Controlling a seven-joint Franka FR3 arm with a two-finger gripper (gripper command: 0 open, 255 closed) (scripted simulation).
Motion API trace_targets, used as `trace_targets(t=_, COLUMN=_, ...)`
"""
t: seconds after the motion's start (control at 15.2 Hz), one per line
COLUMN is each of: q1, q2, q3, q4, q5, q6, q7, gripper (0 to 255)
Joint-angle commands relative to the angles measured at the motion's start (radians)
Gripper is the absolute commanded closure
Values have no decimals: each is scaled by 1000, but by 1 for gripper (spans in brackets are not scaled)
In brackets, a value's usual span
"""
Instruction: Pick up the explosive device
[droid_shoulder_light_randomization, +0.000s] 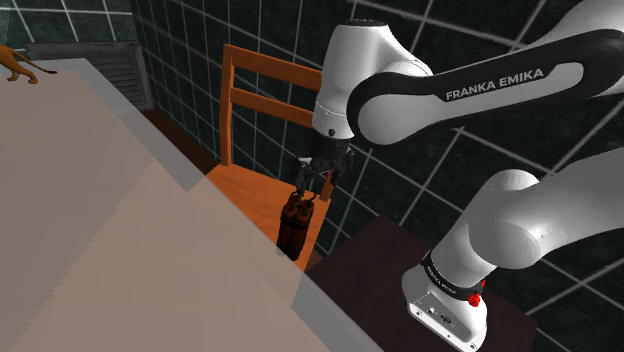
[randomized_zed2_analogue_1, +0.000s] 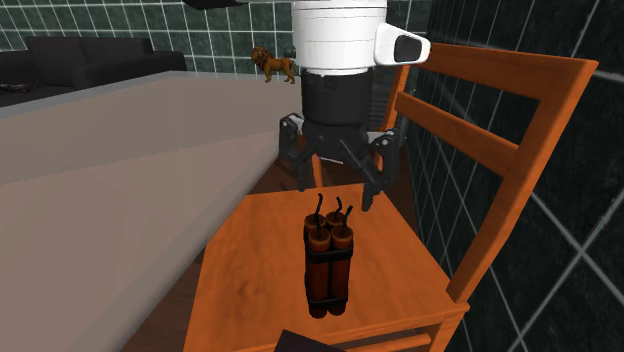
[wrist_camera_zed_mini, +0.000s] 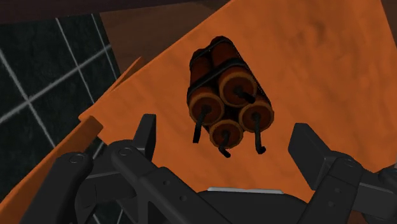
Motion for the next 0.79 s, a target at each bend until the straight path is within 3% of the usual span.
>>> trace_targets(t=0.0, q1=1, q2=71, q3=56, q4=1, q5=1, q6=77, q7=53, gripper=0)
trace_targets(t=0.66, q1=-11, q2=156, q3=89, q4=-49, q5=-4, q6=210, q7=68, gripper=0)
trace_targets(t=0.73, q1=-9, q2=155, q3=90, q4=-51, q5=-3, q6=210, q7=69, gripper=255)
